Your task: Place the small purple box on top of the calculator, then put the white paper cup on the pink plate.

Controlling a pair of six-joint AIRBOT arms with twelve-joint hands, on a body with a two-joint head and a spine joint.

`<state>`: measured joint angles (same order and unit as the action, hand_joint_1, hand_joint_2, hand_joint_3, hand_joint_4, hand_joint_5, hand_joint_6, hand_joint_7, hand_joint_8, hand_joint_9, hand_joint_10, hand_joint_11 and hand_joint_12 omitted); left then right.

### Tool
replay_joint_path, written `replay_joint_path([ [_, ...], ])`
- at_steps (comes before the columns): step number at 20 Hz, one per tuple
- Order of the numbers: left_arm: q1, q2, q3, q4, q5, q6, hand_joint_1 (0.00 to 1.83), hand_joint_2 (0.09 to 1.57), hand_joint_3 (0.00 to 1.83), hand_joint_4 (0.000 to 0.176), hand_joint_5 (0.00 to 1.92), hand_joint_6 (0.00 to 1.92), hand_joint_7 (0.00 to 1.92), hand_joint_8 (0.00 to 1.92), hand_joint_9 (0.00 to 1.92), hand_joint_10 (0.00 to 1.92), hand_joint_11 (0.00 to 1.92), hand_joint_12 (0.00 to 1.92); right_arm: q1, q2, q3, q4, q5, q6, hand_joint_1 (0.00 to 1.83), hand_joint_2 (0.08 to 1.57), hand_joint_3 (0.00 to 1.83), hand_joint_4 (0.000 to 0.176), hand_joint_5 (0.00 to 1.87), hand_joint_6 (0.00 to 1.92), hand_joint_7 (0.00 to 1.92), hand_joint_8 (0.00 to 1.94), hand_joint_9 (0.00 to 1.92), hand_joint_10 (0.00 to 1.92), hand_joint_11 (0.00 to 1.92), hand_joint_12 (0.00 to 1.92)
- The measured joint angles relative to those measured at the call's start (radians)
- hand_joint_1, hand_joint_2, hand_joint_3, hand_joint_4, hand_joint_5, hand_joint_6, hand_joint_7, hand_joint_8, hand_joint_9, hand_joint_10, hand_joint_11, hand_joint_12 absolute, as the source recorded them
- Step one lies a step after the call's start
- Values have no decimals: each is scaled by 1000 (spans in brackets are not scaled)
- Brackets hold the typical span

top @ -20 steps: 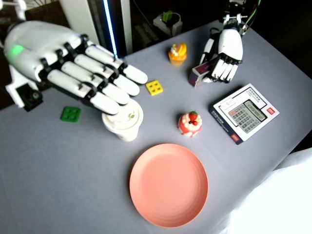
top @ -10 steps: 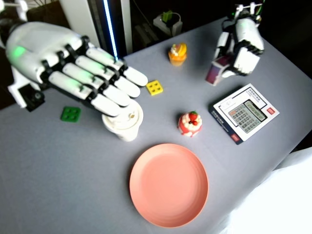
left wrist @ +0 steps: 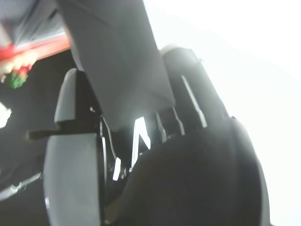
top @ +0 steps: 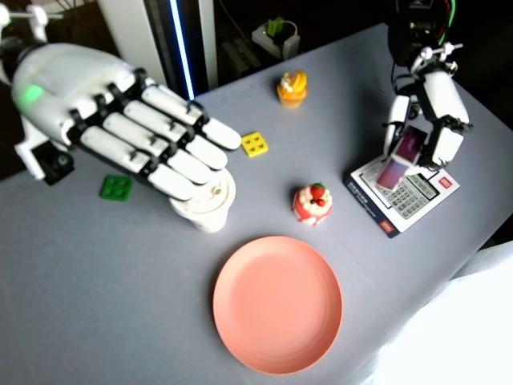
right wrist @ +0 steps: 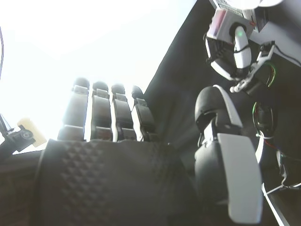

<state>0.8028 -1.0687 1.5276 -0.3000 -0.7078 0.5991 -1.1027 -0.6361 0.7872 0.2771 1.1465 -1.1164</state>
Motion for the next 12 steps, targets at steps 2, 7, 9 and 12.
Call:
replay_joint_path([
  [2,0,-2,4,-13,9,0,1135,1195,0,0,466,254,514,622,451,694,202,1467,-4,0,0,2,0,0,389,1279,19,10,0,0,0,0,0,0,0,0],
  [7,0,9,-27,-6,31,8,818,991,0,88,20,7,4,0,3,1,0,190,-5,0,0,3,0,6,410,1264,2,24,0,0,0,0,0,0,0,0],
  [9,0,29,-56,14,-3,10,762,969,0,106,3,1,0,0,0,0,0,106,-5,0,0,-1,0,16,398,1251,0,33,0,0,0,0,0,0,0,0],
  [12,0,90,-134,58,-131,9,664,968,0,169,0,0,0,0,0,0,0,0,-12,0,12,-48,1,77,526,1102,0,19,0,0,0,0,0,0,0,0],
])
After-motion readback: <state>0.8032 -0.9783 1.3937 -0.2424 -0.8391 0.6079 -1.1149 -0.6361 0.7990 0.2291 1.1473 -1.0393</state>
